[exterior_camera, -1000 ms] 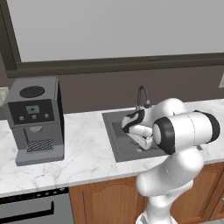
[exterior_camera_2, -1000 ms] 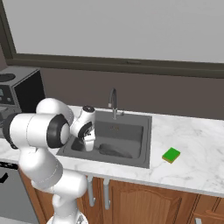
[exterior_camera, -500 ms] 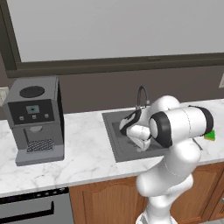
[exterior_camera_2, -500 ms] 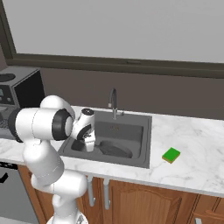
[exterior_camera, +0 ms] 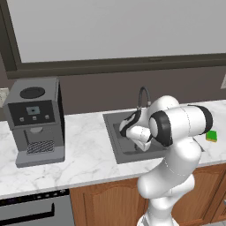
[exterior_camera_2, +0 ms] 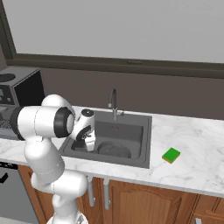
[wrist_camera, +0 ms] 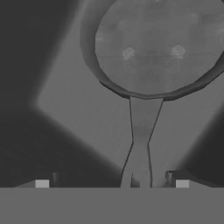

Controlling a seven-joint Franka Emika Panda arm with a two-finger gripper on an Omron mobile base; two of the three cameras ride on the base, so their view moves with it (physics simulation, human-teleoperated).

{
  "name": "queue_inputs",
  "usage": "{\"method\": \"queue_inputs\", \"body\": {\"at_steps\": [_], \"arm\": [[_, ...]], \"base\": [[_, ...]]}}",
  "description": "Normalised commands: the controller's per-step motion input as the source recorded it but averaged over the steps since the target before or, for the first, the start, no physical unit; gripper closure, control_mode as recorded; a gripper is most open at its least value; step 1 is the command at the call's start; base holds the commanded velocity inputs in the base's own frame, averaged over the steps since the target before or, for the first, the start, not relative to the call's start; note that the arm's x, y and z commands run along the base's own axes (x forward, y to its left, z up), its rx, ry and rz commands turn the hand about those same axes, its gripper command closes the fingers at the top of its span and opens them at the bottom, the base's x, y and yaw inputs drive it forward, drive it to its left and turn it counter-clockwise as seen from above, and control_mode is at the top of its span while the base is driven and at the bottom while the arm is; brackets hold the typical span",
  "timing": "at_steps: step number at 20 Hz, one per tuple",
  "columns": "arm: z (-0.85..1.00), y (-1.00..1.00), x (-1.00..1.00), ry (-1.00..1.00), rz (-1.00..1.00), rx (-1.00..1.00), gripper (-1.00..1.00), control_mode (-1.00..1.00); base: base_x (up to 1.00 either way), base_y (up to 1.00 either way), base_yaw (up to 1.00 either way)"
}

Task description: Pick the pan and sponge and place them into the sink. Then turn on the water.

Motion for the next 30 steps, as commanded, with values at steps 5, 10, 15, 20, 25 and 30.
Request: {"method": "queue_inputs", "body": {"at_steps": [5,10,15,20,25,30], "arm": [[0.04,0.0,0.03,-0.07,0.0,0.0,-1.0,-1.0],[0.27,0.02,-0.09,-0.05,0.0,0.0,-1.0,-1.0],[0.4,0.06,-0.27,-0.02,0.0,0.0,-1.0,-1.0],[0.53,-0.01,-0.47,0.03,0.0,0.05,-1.0,-1.0],[0.57,0.03,-0.34,0.04,0.02,0.0,-1.0,-1.0],[0.55,0.01,-0.3,0.05,0.01,0.0,-1.0,-1.0]], "base": [[0.0,0.0,0.0],[0.0,0.0,0.0],[0.0,0.0,0.0],[0.0,0.0,0.0],[0.0,0.0,0.0],[0.0,0.0,0.0]]}}
